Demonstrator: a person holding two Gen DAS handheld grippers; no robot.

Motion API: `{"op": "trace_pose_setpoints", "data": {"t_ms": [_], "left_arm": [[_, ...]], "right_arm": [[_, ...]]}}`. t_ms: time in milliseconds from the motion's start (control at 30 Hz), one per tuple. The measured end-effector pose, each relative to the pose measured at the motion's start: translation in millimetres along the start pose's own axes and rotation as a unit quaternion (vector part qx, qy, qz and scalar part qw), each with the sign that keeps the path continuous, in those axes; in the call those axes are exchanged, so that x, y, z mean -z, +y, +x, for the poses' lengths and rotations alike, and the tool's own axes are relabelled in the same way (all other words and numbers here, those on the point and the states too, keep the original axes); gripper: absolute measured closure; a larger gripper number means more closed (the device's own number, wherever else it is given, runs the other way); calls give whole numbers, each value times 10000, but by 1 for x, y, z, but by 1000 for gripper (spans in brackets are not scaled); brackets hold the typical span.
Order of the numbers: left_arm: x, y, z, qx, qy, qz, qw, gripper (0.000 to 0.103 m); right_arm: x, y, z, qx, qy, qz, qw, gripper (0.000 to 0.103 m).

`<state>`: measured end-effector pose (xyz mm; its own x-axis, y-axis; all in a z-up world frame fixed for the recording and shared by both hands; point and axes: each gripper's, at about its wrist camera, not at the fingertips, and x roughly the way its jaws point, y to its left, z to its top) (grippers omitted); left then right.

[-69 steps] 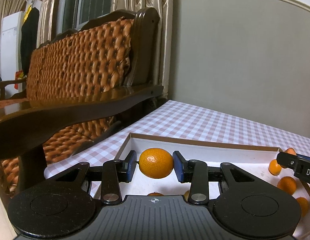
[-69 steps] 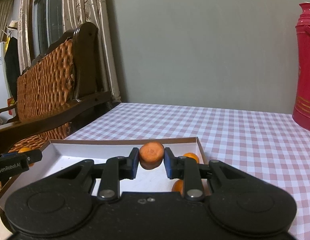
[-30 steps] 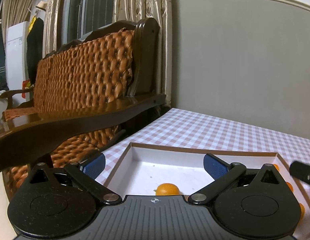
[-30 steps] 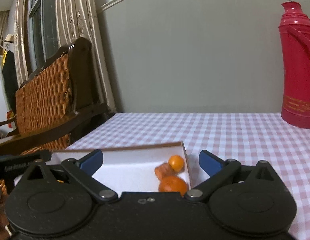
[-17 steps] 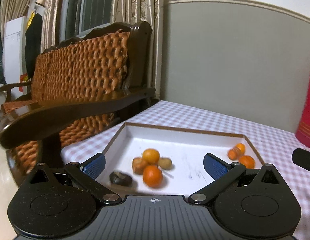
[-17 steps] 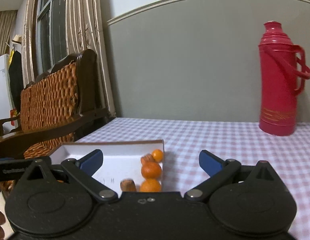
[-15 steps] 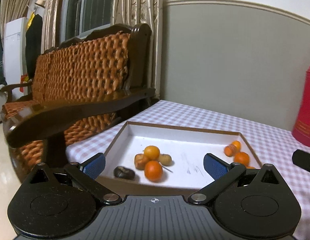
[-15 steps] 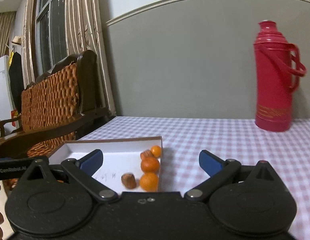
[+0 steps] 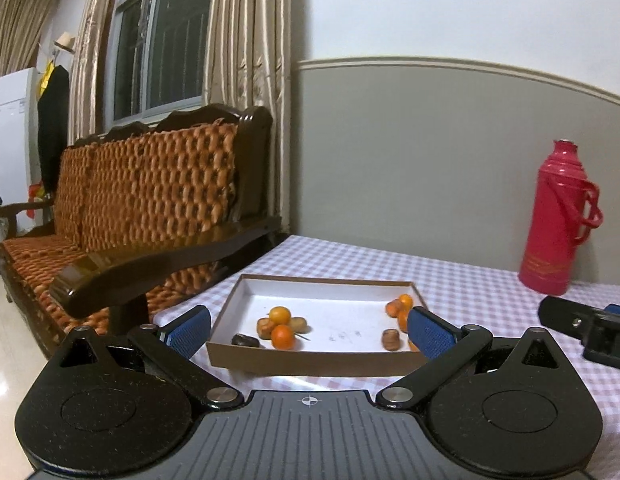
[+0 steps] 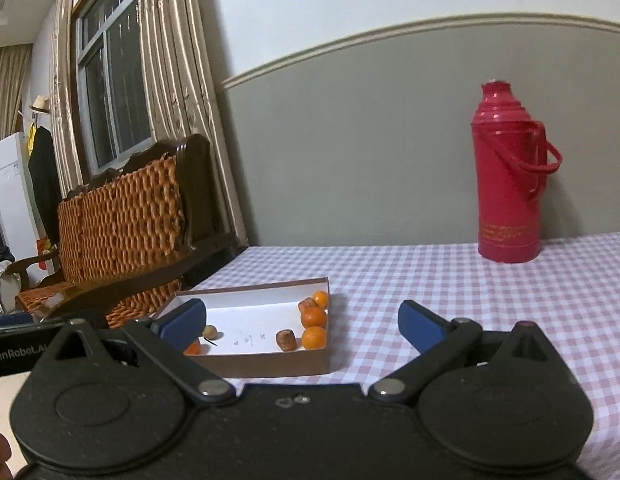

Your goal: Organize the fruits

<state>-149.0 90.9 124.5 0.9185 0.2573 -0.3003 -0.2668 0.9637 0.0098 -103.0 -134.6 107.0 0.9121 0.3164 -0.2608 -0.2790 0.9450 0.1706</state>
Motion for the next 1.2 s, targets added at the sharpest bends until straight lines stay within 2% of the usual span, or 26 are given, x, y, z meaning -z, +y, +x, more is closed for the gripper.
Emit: {"op": "trace_pose_setpoints", "data": {"t_ms": [333, 1200], "left_arm": [[0, -7, 2, 44, 59, -6, 10000, 0], [6, 2, 13, -112, 95, -94, 9998, 0]], "right_arm": [[-3, 6, -1, 123, -112, -118, 9998, 6], [4, 16, 13, 171, 35, -239, 9996, 6]]}}
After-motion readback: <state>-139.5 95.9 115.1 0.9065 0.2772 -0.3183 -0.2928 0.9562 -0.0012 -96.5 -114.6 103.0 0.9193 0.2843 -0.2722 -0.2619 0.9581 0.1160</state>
